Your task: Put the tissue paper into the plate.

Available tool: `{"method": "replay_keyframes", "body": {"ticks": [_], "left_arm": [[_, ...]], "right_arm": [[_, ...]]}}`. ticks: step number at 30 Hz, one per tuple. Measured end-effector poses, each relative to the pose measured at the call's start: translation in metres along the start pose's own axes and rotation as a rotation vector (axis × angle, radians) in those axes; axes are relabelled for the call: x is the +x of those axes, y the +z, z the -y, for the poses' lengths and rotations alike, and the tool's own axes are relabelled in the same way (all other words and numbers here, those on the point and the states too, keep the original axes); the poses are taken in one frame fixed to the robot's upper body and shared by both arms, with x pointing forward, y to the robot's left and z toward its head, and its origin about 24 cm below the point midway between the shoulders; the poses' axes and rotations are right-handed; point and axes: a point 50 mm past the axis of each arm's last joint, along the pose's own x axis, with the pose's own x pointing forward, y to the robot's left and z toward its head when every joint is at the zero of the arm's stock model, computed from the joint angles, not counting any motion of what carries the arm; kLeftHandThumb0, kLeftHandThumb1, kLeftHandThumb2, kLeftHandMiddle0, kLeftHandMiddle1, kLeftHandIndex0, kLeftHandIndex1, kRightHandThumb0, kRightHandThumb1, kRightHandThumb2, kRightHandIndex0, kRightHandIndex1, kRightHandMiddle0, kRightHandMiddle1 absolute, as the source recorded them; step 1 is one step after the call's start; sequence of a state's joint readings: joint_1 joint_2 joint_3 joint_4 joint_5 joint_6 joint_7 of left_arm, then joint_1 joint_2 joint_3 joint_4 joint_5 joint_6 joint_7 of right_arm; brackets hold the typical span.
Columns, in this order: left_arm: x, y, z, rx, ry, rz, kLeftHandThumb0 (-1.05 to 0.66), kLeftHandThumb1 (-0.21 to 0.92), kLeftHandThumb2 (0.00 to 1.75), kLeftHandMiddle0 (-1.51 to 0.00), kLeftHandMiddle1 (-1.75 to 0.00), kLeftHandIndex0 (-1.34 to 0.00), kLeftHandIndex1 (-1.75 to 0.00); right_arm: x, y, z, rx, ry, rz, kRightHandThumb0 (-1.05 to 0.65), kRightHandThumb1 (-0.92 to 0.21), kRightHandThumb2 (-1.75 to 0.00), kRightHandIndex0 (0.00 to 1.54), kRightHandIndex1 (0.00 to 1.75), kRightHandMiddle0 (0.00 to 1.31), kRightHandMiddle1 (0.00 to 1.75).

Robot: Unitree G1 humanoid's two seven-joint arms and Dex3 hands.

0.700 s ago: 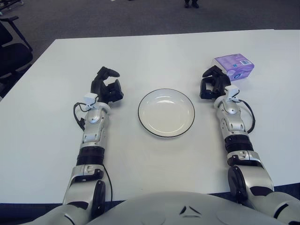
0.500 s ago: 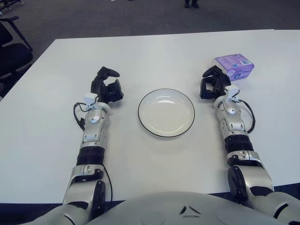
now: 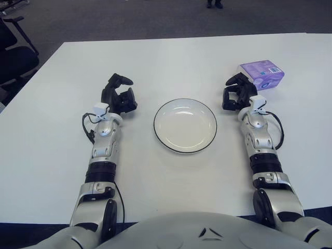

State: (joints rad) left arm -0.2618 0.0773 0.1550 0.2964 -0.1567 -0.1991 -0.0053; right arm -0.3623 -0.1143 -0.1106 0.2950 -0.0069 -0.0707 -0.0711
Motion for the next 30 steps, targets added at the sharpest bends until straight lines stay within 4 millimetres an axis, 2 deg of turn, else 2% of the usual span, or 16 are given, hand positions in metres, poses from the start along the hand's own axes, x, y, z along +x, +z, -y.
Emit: {"method": "replay_keyframes", "body": {"ticks": [6, 13, 24, 30], "left_arm": [[0.001, 0.001, 0.001, -0.002, -0.002, 0.003, -0.47, 0.35, 1.27, -1.31, -1.75, -0.59, -1.75], [0.001, 0.002, 0.002, -0.005, -0.004, 0.007, -0.47, 0.35, 1.28, -1.30, -1.75, -0.59, -1.75], [0.002, 0.002, 0.003, -0.008, -0.006, 0.009, -0.47, 0.35, 1.28, -1.30, -1.75, -0.59, -1.75], [0.002, 0.003, 0.003, -0.008, -0.006, 0.011, -0.47, 0.35, 1.28, -1.30, -1.75, -0.59, -1.75]], "right_arm": [[-0.005, 0.010, 0.002, -0.032, -0.007, 0.018, -0.01, -0.36, -1.24, 0.66, 1.59, 0.36, 1.75], [-0.008, 0.020, 0.011, -0.093, -0.011, 0.026, -0.01, -0.39, -1.18, 0.64, 1.57, 0.34, 1.75], [-0.012, 0.056, 0.021, -0.228, -0.001, 0.168, -0.01, -0.45, -1.11, 0.57, 1.55, 0.36, 1.75], [-0.013, 0.065, 0.028, -0.318, 0.007, 0.207, -0.01, -0.46, -1.08, 0.54, 1.55, 0.36, 1.75]]}}
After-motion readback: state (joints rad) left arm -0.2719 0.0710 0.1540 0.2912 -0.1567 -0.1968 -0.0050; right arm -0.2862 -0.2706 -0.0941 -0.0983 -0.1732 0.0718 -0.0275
